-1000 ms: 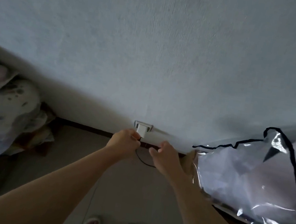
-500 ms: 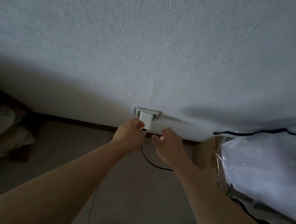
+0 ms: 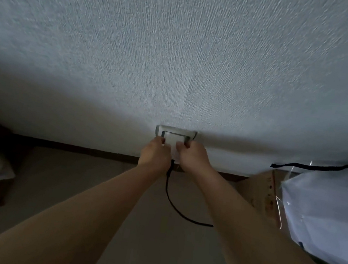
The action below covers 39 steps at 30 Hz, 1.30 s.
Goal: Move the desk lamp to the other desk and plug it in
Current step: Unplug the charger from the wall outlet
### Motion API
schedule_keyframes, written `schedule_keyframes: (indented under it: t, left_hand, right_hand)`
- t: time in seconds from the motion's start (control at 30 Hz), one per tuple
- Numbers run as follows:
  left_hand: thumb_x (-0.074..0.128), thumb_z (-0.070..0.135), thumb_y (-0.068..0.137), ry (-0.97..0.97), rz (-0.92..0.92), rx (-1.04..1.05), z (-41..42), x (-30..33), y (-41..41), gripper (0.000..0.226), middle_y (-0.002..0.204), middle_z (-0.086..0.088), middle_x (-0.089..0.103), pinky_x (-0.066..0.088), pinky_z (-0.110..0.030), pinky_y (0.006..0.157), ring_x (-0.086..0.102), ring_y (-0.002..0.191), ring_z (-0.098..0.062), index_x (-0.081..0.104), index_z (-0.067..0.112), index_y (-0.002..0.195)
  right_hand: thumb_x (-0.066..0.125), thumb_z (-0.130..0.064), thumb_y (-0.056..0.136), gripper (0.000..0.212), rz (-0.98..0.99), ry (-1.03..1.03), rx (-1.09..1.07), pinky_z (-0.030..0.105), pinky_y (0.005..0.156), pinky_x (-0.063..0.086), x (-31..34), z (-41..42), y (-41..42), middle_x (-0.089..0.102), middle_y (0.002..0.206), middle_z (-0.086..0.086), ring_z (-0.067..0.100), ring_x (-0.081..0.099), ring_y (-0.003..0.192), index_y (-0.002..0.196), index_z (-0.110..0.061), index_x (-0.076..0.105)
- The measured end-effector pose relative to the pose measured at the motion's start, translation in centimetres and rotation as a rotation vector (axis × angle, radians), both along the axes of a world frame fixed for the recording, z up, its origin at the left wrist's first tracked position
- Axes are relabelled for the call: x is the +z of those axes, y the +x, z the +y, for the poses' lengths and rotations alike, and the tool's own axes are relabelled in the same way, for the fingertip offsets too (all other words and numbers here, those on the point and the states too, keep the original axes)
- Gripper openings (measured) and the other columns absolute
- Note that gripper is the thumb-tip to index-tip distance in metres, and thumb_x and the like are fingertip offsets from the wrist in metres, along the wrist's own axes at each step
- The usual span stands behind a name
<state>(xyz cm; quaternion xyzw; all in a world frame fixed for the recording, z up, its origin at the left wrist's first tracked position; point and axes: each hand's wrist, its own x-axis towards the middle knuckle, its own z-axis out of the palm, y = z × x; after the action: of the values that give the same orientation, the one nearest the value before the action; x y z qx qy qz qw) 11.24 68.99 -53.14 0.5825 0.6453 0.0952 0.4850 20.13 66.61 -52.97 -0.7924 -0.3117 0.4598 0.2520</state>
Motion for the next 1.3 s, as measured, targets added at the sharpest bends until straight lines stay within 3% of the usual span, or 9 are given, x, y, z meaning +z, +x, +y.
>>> schedule_keyframes:
  t: [0.1,0.2,0.3,0.53,0.6,0.87,0.97,1.1,1.3]
  left_hand:
    - [0.034,0.014,0.097,0.008,0.011,-0.013,0.1,-0.2,0.4,0.024,0.098,-0.011,0.055,0.035,-0.026,0.051,0.049,0.071,-0.016,0.052,0.003,0.11]
    - [0.035,0.016,0.098,0.001,0.024,-0.021,-0.5,-0.4,0.2,0.028,0.108,-0.016,0.058,0.042,-0.03,0.069,0.056,0.091,-0.028,0.05,0.002,0.116]
    - [0.034,0.017,0.098,-0.012,0.025,-0.009,-1.0,-0.3,-0.2,0.03,0.115,-0.017,0.06,0.04,-0.03,0.07,0.056,0.093,-0.028,0.049,0.005,0.12]
    - [0.036,0.015,0.097,-0.075,0.091,-0.073,-3.8,2.1,-1.8,0.031,0.118,-0.018,0.059,0.043,-0.031,0.068,0.055,0.089,-0.024,0.048,0.004,0.123]
    - [0.036,0.018,0.097,-0.062,0.093,-0.077,-4.2,3.6,-1.8,0.03,0.115,-0.016,0.059,0.042,-0.031,0.067,0.054,0.087,-0.024,0.048,0.005,0.122]
    - [0.04,0.01,0.09,-0.089,-0.136,0.095,-5.2,14.6,-1.8,0.026,0.083,-0.002,0.056,0.038,-0.023,0.044,0.052,0.063,-0.013,0.05,0.009,0.114]
    - [0.037,0.01,0.092,-0.04,-0.183,0.158,-5.1,19.3,-1.9,0.03,0.097,-0.009,0.061,0.038,-0.025,0.048,0.054,0.07,-0.017,0.051,0.004,0.119]
    - [0.037,0.017,0.095,0.087,-0.238,0.236,-4.5,26.5,-2.0,0.028,0.081,-0.003,0.055,0.033,-0.026,0.047,0.048,0.062,-0.013,0.051,0.003,0.115]
    - [0.037,0.017,0.097,0.135,-0.381,0.324,-4.1,36.8,-2.3,0.028,0.1,-0.007,0.053,0.045,-0.033,0.068,0.054,0.085,-0.024,0.042,0.007,0.122]
  right_hand:
    - [0.045,-0.023,0.095,0.034,0.002,-0.023,-0.008,0.028,0.069,0.039,-0.4,0.5,0.1,0.062,0.101,0.018,0.026,0.056,0.086,0.11,0.004,0.059]
    - [0.046,-0.023,0.094,0.034,0.006,-0.044,0.0,0.028,0.07,0.039,-0.6,0.1,0.0,0.064,0.104,0.018,0.029,0.06,0.092,0.111,0.003,0.059]
    - [0.046,-0.023,0.094,0.035,-0.002,-0.054,-0.009,0.026,0.072,0.036,-0.4,-0.5,-0.4,0.065,0.111,0.019,0.032,0.061,0.103,0.112,0.004,0.06]
    - [0.049,-0.017,0.094,0.031,0.086,-0.081,-0.01,0.037,0.083,0.049,2.4,-4.0,-1.9,0.066,0.109,0.02,0.029,0.063,0.098,0.111,0.006,0.061]
    - [0.048,-0.015,0.093,0.023,0.093,-0.034,-0.006,0.032,0.071,0.048,3.9,-4.4,-2.1,0.067,0.091,0.013,0.024,0.062,0.084,0.095,0.001,0.065]
    - [0.036,-0.011,0.094,0.021,0.152,0.086,-0.018,0.032,0.071,0.04,14.9,-6.6,-2.0,0.057,0.093,0.01,0.022,0.052,0.083,0.099,-0.007,0.056]
    - [0.032,-0.015,0.097,0.027,0.208,0.075,-0.029,0.022,0.06,0.042,19.2,-8.0,-1.9,0.059,0.086,0.007,0.019,0.054,0.076,0.106,-0.005,0.055]
    - [0.033,-0.016,0.098,0.022,0.355,0.114,-0.03,0.006,0.038,0.041,26.0,-9.4,-2.3,0.067,0.077,0.012,0.01,0.062,0.052,0.092,-0.008,0.053]
    - [0.052,-0.02,0.09,0.021,0.2,0.219,0.171,0.014,0.056,0.046,35.9,-10.2,-2.3,0.063,0.062,0.004,0.007,0.058,0.051,0.078,-0.008,0.064]
